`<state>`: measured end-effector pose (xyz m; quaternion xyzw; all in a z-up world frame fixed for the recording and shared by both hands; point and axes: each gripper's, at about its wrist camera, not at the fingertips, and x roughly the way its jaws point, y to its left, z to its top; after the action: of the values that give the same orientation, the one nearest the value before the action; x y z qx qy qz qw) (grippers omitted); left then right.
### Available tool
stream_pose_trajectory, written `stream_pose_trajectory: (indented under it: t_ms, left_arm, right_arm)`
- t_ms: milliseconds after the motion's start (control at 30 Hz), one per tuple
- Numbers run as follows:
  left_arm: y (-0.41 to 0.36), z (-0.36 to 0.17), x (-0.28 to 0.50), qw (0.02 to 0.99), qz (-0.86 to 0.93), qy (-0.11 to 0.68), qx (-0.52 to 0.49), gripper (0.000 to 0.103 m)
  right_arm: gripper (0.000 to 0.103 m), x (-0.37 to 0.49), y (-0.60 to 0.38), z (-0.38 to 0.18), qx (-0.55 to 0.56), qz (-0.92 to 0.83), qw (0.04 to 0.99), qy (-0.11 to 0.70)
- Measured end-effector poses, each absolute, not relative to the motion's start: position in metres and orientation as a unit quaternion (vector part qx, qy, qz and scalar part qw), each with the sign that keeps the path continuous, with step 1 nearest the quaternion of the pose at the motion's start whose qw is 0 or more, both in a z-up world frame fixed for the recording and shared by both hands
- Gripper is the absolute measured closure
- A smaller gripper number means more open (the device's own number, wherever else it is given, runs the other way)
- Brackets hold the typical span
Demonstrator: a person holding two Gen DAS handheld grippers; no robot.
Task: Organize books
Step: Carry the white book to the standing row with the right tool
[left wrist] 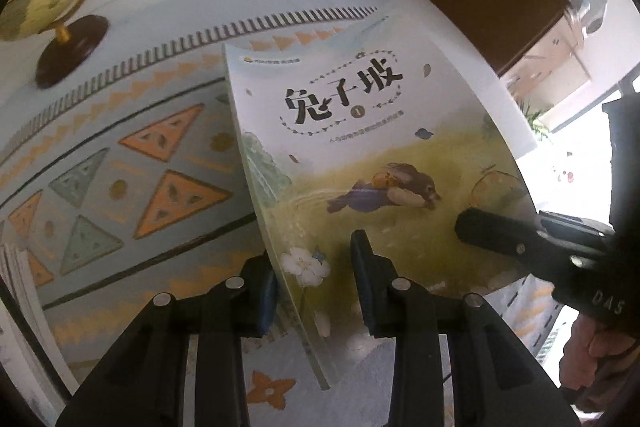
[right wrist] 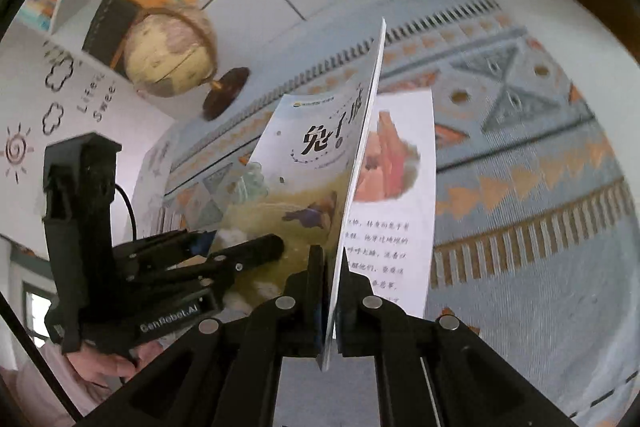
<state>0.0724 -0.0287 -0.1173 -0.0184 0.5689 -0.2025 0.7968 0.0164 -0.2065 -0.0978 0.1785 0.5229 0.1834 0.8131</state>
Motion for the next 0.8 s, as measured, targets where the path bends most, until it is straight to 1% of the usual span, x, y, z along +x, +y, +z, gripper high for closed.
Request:
stream_pose_trajectory:
  t_ms: [333, 433, 800]
  left_arm:
    - [0.032, -0.083, 0.047, 0.813, -0.186, 0.550, -0.049, 0.074]
    - [0.064, -0.072, 0.036, 0.818, -0.177, 0.542, -0.083, 0.074]
    - [0.174, -0.035, -0.017, 0.854, -0.124, 0.489, -0.130, 0.073]
  right_arm:
    - [0.098, -0.003, -0.147, -0.065, 0.138, 0.243, 0.817, 0.505]
    - [0.098, -0.010, -0.126, -0.055, 0.139, 0.270, 0.812, 0.498]
    - [0.097, -0.029, -0.020, -0.012, 0.097, 0.370, 0.804, 0.456]
